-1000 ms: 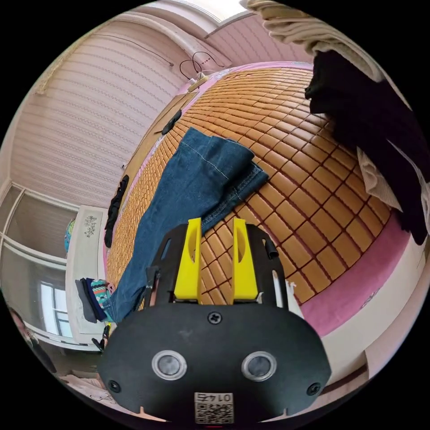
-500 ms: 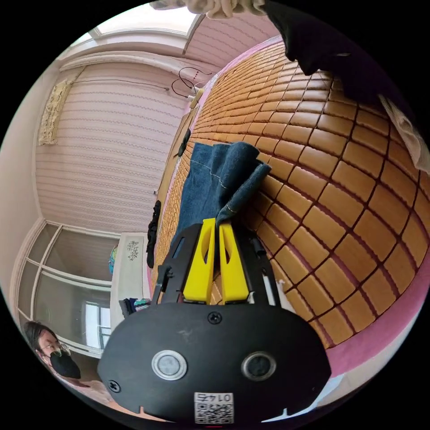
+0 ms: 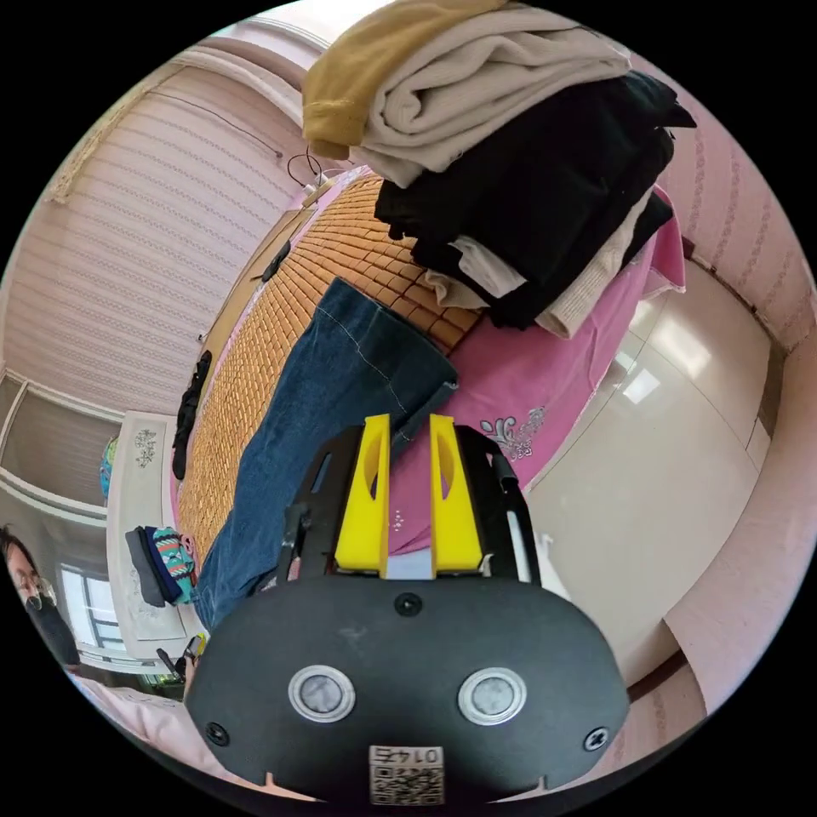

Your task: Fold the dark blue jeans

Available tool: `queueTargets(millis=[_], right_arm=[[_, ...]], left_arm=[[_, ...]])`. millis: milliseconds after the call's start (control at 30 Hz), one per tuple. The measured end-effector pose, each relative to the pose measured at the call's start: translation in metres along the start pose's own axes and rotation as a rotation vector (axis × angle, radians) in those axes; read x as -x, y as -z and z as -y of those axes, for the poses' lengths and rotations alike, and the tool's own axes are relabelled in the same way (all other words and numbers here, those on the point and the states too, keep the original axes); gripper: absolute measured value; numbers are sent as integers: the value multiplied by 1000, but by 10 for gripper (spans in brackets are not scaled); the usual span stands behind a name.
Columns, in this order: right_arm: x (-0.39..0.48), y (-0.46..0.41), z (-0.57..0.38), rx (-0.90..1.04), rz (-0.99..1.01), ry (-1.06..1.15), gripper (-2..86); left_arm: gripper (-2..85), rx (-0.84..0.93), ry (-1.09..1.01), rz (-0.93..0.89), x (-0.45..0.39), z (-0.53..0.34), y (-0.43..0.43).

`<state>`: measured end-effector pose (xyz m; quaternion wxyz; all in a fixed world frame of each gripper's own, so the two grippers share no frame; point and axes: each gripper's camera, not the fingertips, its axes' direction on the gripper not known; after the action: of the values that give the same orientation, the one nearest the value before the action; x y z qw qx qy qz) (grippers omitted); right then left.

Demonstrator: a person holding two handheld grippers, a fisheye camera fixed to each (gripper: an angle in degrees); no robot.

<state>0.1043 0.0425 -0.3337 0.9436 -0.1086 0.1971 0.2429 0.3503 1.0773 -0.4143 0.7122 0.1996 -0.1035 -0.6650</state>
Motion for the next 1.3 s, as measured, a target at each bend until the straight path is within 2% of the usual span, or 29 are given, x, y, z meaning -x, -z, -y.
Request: queueTargets(millis=[100,200,267,333,433,533,600,700,767,833,1000,1067,1167,1300], right_arm=[[6,-5,3,-78,-40,5,89],[0,-42,13,17,-76,-38,103],[-5,-63,15,63,-54,-82,94],[1,-66,12,12,-45,-79,64],[17,-49,11,-40,43,24,27],[25,-23,1,-88,88,105,14],[17,-22,-8,-83,47,108,9],[-18,-60,-22,-6,-57,10,2],[-39,-93,-27,72,-47,-60,1],[-45,-110,-36,37,-6,-100,1],[-14,-101,-50,-70,-46,76,-1],[-14,-106,-57,-66,-91,90,-1],[-38,-156,-64,127,-165,27,2],[-25,-183,-79,107,-345,56,4]], left_arm=[[100,-9,-254,13,-71,0,4],[105,-4,-464,-68,-156,-7,-22],[105,-19,-542,-182,-204,-14,-47],[105,-8,-625,-271,-257,-24,-91],[102,90,-679,-261,-298,-31,-146],[96,91,-704,-245,-309,-33,-158],[91,101,-703,-240,-309,-34,-163],[85,110,-719,-254,-311,-40,-175],[83,100,-733,-248,-314,-44,-180],[83,107,-753,-235,-319,-47,-186],[83,126,-751,-229,-327,-51,-199],[83,124,-752,-230,-329,-53,-205],[83,104,-744,-247,-328,-58,-213],[84,115,-682,-284,-322,-53,-215]])
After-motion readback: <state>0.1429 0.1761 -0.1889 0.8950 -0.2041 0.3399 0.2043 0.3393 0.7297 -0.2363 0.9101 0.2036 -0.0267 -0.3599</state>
